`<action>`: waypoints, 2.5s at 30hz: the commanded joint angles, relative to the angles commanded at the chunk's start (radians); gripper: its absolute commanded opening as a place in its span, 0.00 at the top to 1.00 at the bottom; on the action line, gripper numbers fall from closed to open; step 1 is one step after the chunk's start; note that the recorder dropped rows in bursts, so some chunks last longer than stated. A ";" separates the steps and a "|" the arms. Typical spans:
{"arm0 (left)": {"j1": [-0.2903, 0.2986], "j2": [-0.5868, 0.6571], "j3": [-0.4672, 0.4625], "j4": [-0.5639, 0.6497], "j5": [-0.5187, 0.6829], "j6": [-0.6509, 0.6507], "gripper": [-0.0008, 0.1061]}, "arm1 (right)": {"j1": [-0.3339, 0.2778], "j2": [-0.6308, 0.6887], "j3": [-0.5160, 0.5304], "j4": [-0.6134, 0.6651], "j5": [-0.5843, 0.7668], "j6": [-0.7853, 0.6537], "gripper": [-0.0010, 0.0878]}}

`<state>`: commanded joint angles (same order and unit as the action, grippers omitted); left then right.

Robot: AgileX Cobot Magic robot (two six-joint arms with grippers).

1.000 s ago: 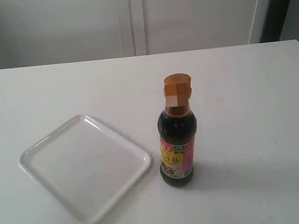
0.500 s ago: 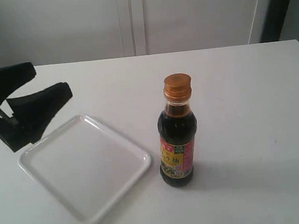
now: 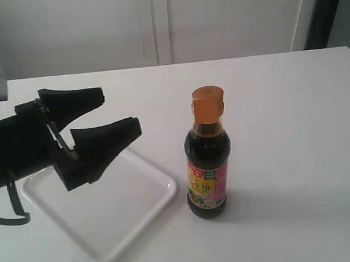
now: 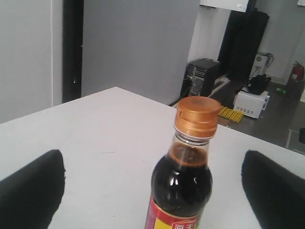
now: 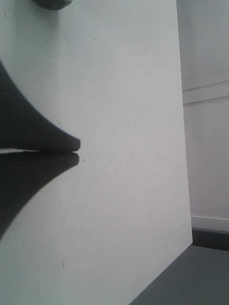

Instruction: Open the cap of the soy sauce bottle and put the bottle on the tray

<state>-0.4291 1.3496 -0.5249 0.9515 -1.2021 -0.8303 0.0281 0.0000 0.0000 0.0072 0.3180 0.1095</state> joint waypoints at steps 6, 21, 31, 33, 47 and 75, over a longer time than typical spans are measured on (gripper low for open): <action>-0.039 0.089 -0.053 0.014 -0.001 0.009 0.01 | 0.000 0.000 0.000 0.000 0.000 0.000 0.99; -0.074 0.297 -0.172 0.030 -0.019 0.053 0.01 | 0.000 0.000 0.000 0.000 0.000 0.000 0.99; -0.074 0.387 -0.225 0.065 -0.019 0.071 0.01 | 0.000 0.000 0.000 0.000 0.000 0.000 0.99; -0.074 0.401 -0.232 0.069 -0.019 0.076 0.01 | 0.000 0.000 0.000 0.000 0.000 0.000 0.99; -0.171 0.456 -0.245 0.030 -0.019 0.166 0.01 | 0.000 0.000 0.000 0.000 0.000 0.000 0.99; -0.255 0.616 -0.417 -0.023 -0.017 0.132 0.03 | 0.000 0.000 0.000 0.000 0.000 0.000 0.99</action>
<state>-0.6844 1.9653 -0.9422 0.9283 -1.2191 -0.6981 0.0281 0.0000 0.0000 0.0072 0.3180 0.1095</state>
